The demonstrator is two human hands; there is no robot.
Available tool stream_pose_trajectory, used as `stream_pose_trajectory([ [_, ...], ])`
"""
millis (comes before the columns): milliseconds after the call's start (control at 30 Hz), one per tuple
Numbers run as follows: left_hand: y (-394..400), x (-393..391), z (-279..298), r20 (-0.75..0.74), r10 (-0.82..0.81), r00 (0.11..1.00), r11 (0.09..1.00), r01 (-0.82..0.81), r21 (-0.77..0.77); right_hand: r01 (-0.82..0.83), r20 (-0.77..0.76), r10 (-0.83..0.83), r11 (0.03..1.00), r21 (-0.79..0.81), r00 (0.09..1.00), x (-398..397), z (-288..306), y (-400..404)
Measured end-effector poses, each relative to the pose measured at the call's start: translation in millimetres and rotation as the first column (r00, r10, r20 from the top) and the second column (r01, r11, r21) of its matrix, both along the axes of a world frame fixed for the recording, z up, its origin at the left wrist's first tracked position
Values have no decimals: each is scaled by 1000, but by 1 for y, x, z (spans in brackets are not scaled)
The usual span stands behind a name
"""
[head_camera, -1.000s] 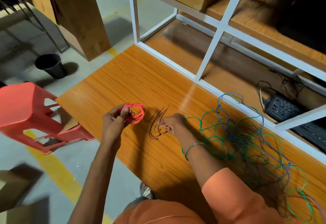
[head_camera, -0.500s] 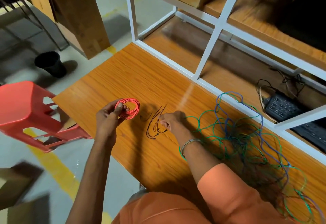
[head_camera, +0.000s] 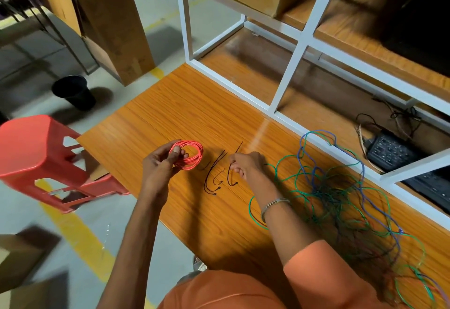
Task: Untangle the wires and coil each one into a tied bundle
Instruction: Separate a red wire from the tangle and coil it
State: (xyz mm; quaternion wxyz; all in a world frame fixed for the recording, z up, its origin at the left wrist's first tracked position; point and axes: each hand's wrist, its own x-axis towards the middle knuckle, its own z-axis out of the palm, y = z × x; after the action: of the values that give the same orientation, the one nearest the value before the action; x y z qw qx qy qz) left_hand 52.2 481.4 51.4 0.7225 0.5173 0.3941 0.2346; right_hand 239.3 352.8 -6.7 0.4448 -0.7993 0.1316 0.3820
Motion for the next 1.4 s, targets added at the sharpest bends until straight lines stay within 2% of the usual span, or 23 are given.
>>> stream_pose_trajectory([
  [100,-6,14,3,12,-46,999,999,46,-1,49,-74,-36,983,177,997,2,30,-15],
  [167,-12,29,7,23,-69,997,998,69,4,72,-62,-57,954,291,996,1,55,-28],
  [300,-27,65,16,61,-86,994,996,86,5,87,77,-143,869,487,987,3,101,-56],
  [467,-60,106,33,153,-119,981,993,121,-4,-17,254,-190,768,640,949,-11,152,-93],
  [633,-100,128,42,226,-217,950,976,209,60,-40,404,-203,855,518,892,-34,166,-141],
  [800,-112,134,49,221,-206,953,972,173,158,-44,403,-138,910,411,905,-40,160,-151],
  [967,-113,135,58,193,-243,951,932,174,316,62,379,-205,932,357,902,-33,155,-138],
  [1167,-119,126,58,144,-393,908,846,297,442,68,371,-256,891,450,893,-29,159,-127],
  [1400,-122,127,60,147,-448,882,823,342,454,38,394,-262,869,494,881,-26,155,-124],
])
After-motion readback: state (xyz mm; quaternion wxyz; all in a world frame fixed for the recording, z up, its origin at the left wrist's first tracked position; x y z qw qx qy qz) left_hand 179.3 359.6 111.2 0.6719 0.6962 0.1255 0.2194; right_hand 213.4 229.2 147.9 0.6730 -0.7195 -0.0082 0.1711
